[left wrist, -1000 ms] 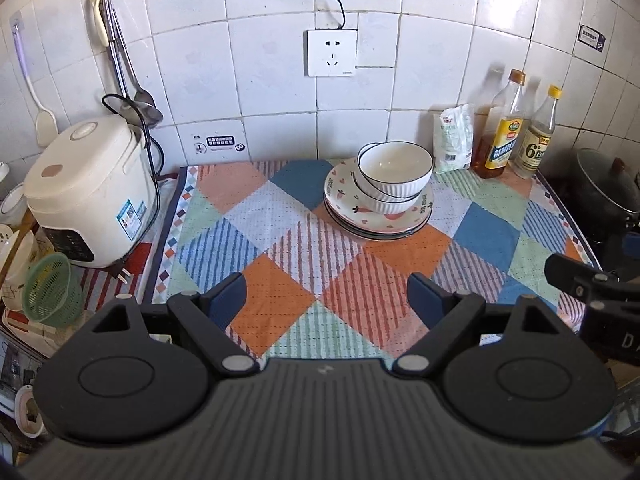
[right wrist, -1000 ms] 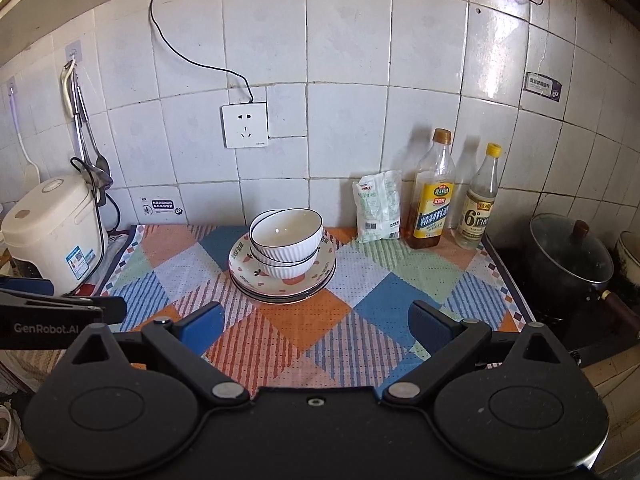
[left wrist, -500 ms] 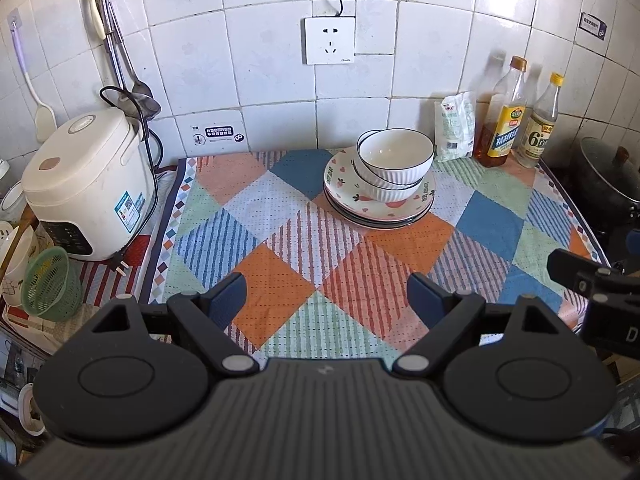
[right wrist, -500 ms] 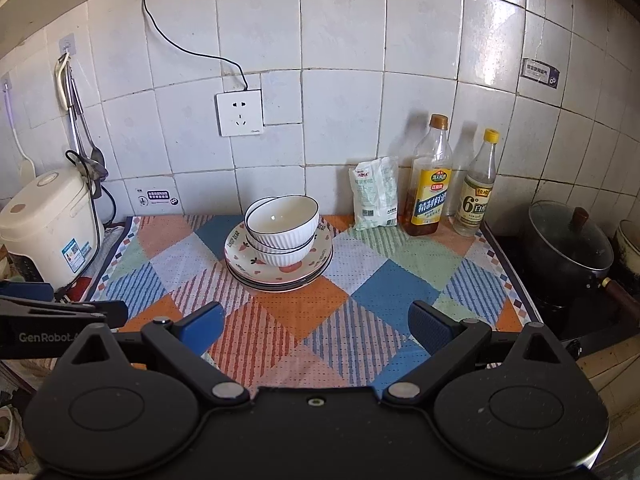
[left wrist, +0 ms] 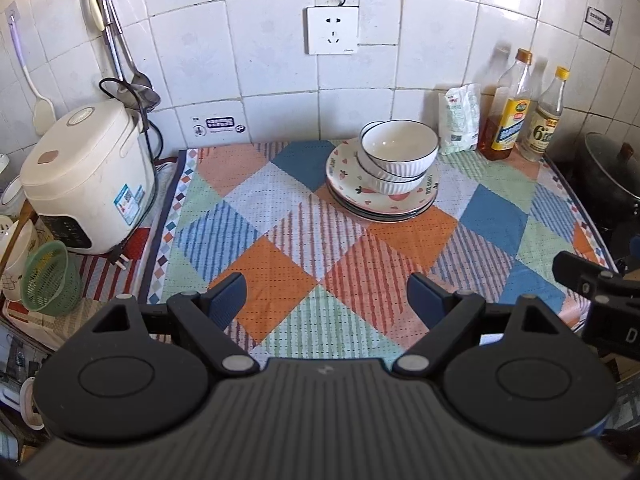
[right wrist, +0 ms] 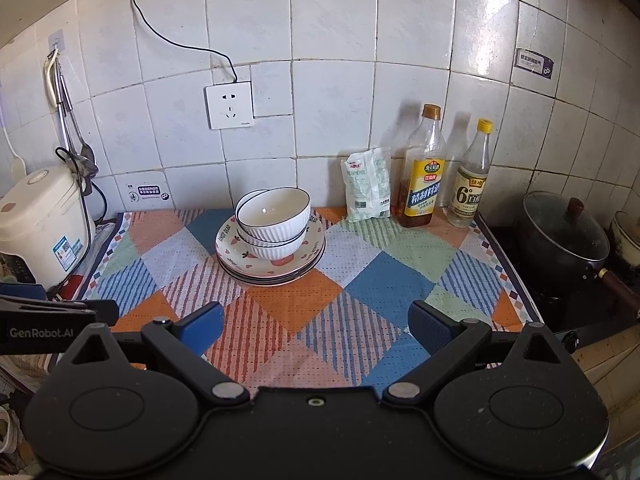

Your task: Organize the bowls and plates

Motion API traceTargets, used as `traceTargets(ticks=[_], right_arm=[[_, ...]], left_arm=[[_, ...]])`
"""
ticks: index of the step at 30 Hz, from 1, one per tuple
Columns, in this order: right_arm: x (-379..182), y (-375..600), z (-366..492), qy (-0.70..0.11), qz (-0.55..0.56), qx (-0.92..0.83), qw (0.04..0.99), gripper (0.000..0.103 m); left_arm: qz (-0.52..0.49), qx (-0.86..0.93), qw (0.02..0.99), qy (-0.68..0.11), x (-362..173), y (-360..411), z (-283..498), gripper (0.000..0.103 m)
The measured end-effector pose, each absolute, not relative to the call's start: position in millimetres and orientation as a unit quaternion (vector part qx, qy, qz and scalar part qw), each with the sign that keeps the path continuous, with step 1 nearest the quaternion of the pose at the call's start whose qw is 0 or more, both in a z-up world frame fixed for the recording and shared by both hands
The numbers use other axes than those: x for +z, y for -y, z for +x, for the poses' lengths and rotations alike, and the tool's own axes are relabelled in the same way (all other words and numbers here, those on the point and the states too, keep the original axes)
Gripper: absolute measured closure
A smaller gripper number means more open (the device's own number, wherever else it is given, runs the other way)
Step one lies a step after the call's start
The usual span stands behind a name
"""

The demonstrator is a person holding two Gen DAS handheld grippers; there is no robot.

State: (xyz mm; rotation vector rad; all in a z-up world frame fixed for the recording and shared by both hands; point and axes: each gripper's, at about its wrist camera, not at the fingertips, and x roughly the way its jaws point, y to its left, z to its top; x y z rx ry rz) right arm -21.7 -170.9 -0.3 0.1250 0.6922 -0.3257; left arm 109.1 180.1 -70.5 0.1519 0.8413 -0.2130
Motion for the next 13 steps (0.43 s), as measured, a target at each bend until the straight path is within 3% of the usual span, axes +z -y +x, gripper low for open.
traceTargets(ticks=[13], right_arm=[[-4.7,171.0,-11.8,-0.346,0.063,-0.161,0.922,0.003]], left_arm=[[0.072,-0.101,0.905,-0.407,-74.3,-184.0,115.1,0.016]])
